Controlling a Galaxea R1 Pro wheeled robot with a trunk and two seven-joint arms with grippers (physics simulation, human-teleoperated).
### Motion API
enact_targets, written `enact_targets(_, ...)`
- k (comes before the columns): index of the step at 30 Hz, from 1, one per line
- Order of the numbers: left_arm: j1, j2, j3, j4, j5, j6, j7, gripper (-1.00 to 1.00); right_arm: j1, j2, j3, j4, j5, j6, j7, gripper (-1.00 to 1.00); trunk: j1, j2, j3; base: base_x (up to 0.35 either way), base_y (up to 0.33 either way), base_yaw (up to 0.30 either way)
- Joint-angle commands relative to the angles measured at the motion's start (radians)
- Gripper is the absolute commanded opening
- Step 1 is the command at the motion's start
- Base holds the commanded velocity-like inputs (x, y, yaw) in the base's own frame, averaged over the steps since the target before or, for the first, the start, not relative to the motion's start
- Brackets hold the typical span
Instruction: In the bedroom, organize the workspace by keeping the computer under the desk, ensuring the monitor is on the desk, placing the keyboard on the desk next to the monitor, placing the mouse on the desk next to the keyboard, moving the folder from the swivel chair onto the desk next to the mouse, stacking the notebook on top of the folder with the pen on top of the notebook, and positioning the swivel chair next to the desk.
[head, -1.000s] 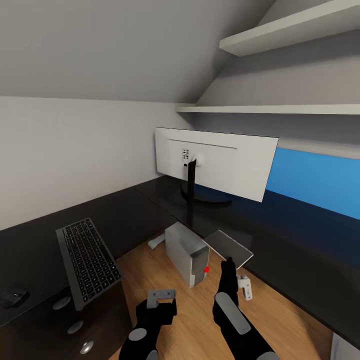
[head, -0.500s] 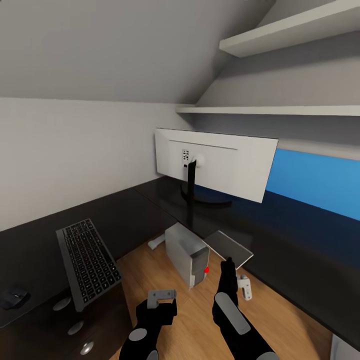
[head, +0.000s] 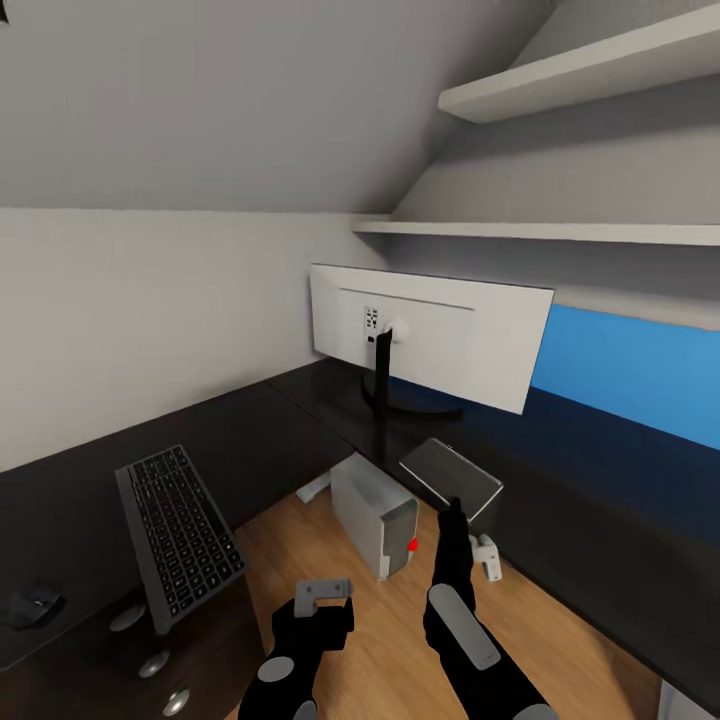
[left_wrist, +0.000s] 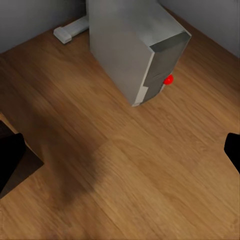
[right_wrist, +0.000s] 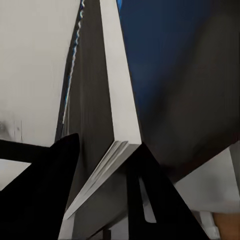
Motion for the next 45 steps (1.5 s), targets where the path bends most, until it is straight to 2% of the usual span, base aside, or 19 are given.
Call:
enact_targets(1, -0.001, 0.0, -0.002, -0.001, 0.01, 0.002, 0.01, 1.0, -0.001, 0.0, 0.002, 0.002, -0.013, -0.004, 0.022, -1.0, -0.004, 0.007, 0.002, 0.0, 0.0, 0.0)
enact_targets(6, -0.001, 0.0, -0.002, -0.001, 0.01, 0.002, 0.009, 1.0, -0.001, -0.001, 0.001, 0.004, -0.013, 0.002, 0.04, -1.0, -0.023, 0.042, 0.018, 0.0, 0.0, 0.0)
enact_targets(18, -0.001, 0.0, -0.003, -0.002, 0.01, 0.002, 0.007, 1.0, -0.001, 0.0, 0.004, 0.008, -0.015, 0.008, 0.04, -1.0, -0.023, 0.042, 0.018, 0.0, 0.0, 0.0)
enact_targets(25, -0.001, 0.002, -0.051, -0.002, 0.009, 0.002, 0.009, 1.0, -0.001, 0.0, 0.004, 0.009, -0.015, 0.012, 0.04, -1.0, -0.023, 0.042, 0.019, 0.0, 0.0, 0.029)
enact_targets(36, -0.001, 0.002, -0.067, 0.014, 0.011, 0.002, 0.01, 1.0, -0.001, 0.001, 0.002, 0.007, -0.019, 0.014, 0.042, -1.0, -0.023, 0.042, 0.022, -0.001, 0.0, 0.04)
enact_targets(45, -0.001, 0.0, -0.07, 0.017, 0.011, 0.003, 0.01, 1.0, -0.001, -0.002, 0.002, 0.006, -0.016, 0.016, 0.045, -1.0, -0.023, 0.042, 0.022, -0.267, -0.001, 0.001)
